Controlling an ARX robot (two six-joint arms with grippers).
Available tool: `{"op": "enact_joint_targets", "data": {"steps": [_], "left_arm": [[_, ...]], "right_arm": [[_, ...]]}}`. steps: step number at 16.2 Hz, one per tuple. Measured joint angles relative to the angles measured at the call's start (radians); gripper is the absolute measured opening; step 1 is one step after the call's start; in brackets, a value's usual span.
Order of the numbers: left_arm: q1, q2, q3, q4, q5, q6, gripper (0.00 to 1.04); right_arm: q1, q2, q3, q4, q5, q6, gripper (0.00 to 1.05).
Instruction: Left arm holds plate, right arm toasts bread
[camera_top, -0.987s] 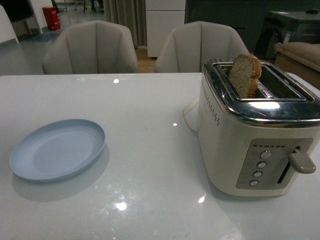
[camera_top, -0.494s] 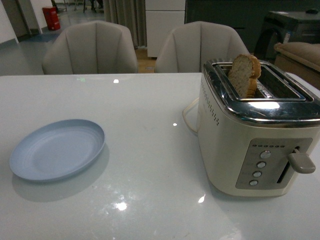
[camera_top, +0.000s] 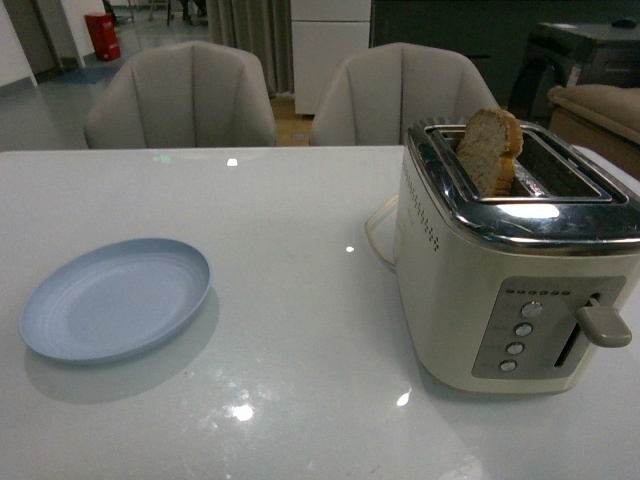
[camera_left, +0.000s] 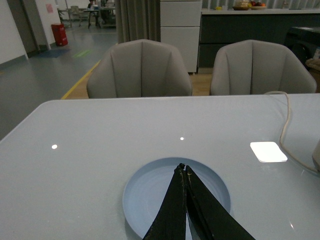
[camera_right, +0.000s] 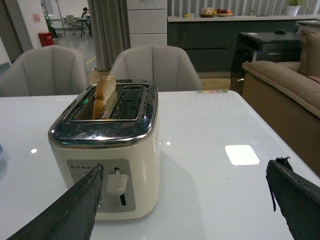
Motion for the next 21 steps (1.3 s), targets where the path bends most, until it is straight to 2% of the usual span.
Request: {"op": "enact_joint_targets", "data": {"steps": [4, 6, 7, 11, 17, 21], "left_arm": [[0.000, -0.196, -0.085, -0.113, 0.000, 0.000, 0.02], [0.000, -0.233, -0.129, -0.084, 0.001, 0.000, 0.02], [0.000, -0.272, -0.146, -0.154, 0.002, 0.001, 0.02], [0.000, -0.389, -0.146, -0.227, 0.001, 0.001, 0.02], [0.000, -0.608, -0.146, -0.445, 0.001, 0.001, 0.02], [0.000, -0.699, -0.146, -0.531, 0.001, 0.000, 0.02]], "right_arm": [[0.000, 0.000, 0.000, 0.000, 0.000, 0.000, 0.98], [0.000, 0.000, 0.000, 0.000, 0.000, 0.000, 0.98], [0.000, 0.000, 0.000, 0.000, 0.000, 0.000, 0.98], [0.000, 0.000, 0.000, 0.000, 0.000, 0.000, 0.98], [0.000, 0.000, 0.000, 0.000, 0.000, 0.000, 0.98], [0.000, 0.000, 0.000, 0.000, 0.000, 0.000, 0.98]]}}
